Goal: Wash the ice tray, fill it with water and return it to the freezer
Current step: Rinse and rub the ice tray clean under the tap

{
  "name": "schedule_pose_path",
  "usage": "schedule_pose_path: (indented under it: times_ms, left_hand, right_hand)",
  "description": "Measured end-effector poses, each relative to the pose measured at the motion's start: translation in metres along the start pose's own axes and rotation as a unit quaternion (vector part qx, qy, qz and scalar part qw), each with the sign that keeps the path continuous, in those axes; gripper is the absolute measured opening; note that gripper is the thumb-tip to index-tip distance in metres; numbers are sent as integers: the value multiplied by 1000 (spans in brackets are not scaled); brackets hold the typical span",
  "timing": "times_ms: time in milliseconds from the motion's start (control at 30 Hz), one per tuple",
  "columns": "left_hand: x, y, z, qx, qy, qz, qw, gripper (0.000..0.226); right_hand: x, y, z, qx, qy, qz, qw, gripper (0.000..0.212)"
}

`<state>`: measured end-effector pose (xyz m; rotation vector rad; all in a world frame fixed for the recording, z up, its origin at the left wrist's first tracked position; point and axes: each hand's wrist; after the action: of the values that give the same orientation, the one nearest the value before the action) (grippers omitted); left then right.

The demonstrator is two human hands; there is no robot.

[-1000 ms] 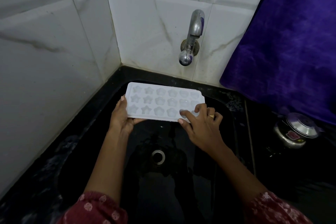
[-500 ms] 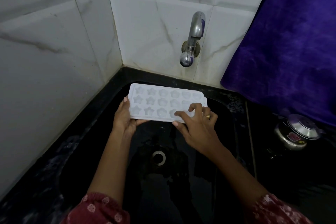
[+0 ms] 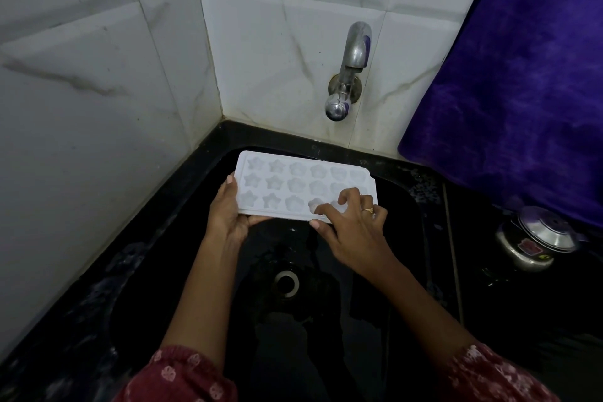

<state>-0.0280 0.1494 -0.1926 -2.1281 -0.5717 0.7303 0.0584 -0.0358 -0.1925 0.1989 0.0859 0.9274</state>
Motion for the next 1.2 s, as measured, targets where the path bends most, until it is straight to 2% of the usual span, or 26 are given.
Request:
schedule_pose_path:
  times_ms: [433,533,633,933,1200]
  left_hand:
    - [0,4,1,1,2,6,1000,26]
    - [0,4,0,-3,8,4,1000,30]
    - [-1,2,-4,-8,6,3,1000,35]
    - [-3,1,-6,-12,3,6,1000,37]
    - [-3,1,-6,-8,4,9,1000,41]
  right_hand:
    - [-1,1,-2,23,19,-8,1000,33]
    - [3,4,2,24,5,-18,1000,37]
    - [7,13,7,28,-14,7,999,40]
    - [16,27,2,-11,20,35,999,37]
    - [16,22,4,-40,5,29,999,37]
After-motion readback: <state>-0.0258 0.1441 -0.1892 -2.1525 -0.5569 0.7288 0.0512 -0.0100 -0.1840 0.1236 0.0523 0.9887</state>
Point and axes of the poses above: each hand's wrist, its own x-axis towards the middle knuckle, its own z-axis out of the back of the hand, y = z × x, and after that the axes turned 12 degrees about y, right-handed
